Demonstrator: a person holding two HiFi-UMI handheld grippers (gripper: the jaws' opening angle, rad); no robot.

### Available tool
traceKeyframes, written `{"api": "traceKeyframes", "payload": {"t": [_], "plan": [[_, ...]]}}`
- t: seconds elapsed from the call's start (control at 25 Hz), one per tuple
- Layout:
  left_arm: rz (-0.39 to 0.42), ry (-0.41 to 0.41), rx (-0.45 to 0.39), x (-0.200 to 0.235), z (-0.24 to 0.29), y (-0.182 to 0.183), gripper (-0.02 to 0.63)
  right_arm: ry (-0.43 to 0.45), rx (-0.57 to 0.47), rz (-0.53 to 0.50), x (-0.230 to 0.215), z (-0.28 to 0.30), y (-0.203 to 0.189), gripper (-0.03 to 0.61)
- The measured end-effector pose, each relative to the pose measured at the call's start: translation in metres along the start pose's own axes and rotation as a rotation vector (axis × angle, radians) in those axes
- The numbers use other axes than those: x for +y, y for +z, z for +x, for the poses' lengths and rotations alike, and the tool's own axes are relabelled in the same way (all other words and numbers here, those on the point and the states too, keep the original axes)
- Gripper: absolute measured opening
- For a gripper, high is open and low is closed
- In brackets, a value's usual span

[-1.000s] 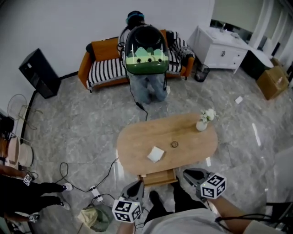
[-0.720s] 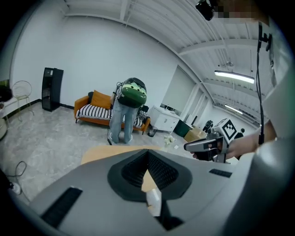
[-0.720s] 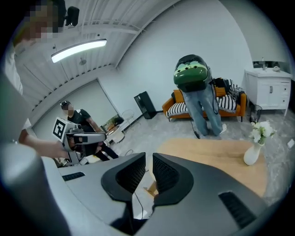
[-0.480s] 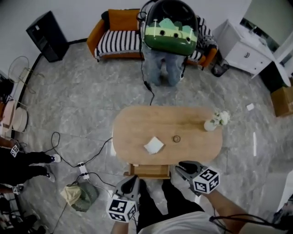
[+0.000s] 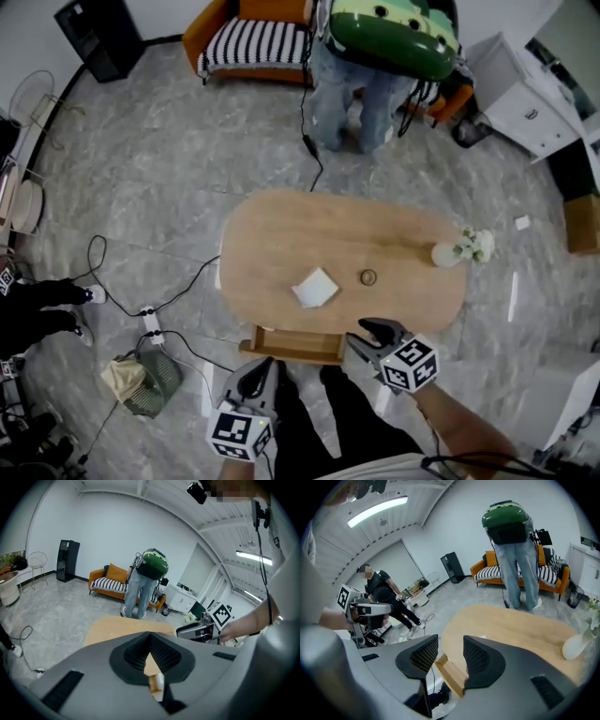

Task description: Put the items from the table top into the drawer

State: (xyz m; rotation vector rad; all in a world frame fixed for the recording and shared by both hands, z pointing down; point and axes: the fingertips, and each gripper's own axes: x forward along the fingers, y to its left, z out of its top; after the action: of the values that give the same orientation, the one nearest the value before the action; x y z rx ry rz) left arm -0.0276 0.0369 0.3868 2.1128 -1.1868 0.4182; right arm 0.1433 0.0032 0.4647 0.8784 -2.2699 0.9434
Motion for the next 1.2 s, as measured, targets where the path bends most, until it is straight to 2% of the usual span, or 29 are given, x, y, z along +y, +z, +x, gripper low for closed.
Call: {"api": "traceKeyframes", "payload": {"t": [0.32, 0.8, 1.2], "plan": [[-0.043, 0.015, 0.025, 0.026, 0.036, -0.033, 0.0, -0.009, 0.051, -0.002, -0.034, 0.053, -0.022, 0.206], [-0.067, 0.024, 0.029, 0.056, 0.069, -0.068, 0.0, -0.05, 0.122, -0.049, -0.07, 0.134, -0.067, 0.285], [-0.104, 0.04, 0.029, 0.066, 0.097, -0.102, 0.0, -0.135, 0.207, -0.134, -0.114, 0.184, -0.11, 0.353]]}}
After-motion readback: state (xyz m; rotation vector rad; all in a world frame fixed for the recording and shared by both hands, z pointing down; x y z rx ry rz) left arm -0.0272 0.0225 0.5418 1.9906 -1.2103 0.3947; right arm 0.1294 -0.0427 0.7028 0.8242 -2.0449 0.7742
